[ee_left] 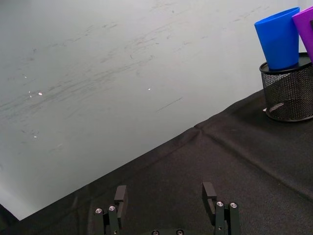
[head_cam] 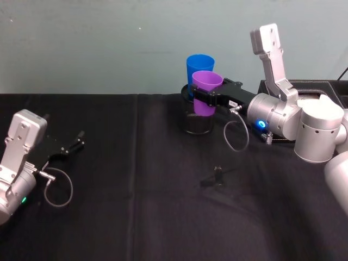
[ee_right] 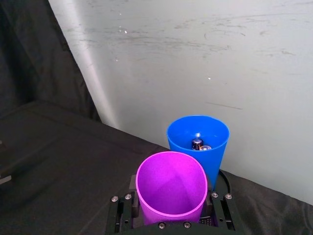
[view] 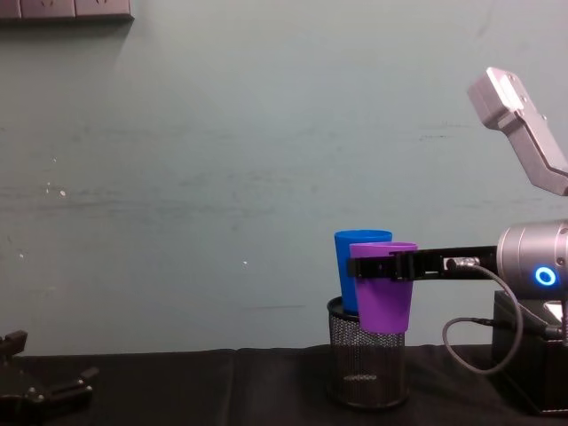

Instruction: Pick up one cup with a gripper and tap it against the other cup.

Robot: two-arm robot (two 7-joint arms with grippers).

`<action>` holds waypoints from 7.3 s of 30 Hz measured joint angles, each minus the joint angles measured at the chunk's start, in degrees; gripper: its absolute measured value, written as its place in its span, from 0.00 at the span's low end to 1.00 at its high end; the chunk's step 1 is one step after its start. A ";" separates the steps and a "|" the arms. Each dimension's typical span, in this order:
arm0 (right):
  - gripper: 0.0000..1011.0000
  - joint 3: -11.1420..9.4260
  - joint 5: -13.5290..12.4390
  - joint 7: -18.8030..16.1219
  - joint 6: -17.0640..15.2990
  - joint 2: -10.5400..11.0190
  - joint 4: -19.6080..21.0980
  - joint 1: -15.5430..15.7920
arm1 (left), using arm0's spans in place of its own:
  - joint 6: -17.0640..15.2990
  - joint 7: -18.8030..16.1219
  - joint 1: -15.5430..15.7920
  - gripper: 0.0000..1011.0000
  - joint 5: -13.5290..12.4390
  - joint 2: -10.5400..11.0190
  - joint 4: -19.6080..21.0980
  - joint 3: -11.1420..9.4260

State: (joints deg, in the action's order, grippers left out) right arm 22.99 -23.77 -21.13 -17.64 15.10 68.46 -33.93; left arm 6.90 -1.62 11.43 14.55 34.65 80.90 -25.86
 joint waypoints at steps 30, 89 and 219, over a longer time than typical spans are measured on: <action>0.71 0.00 0.00 0.00 0.00 0.00 0.00 0.00 | 0.00 0.00 0.00 0.99 0.00 0.00 0.00 0.00; 0.71 0.00 0.00 0.00 0.00 0.00 0.00 0.00 | 0.00 0.00 0.00 0.99 0.00 0.00 0.00 0.00; 0.71 -0.39 6.96 4.19 16.73 5.69 15.25 22.56 | 0.00 0.00 0.00 0.99 0.00 0.00 0.00 0.00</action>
State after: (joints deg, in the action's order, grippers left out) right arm 22.60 -16.81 -16.94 -0.90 20.79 83.71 -11.37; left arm 6.91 -1.62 11.43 14.55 34.65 80.90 -25.86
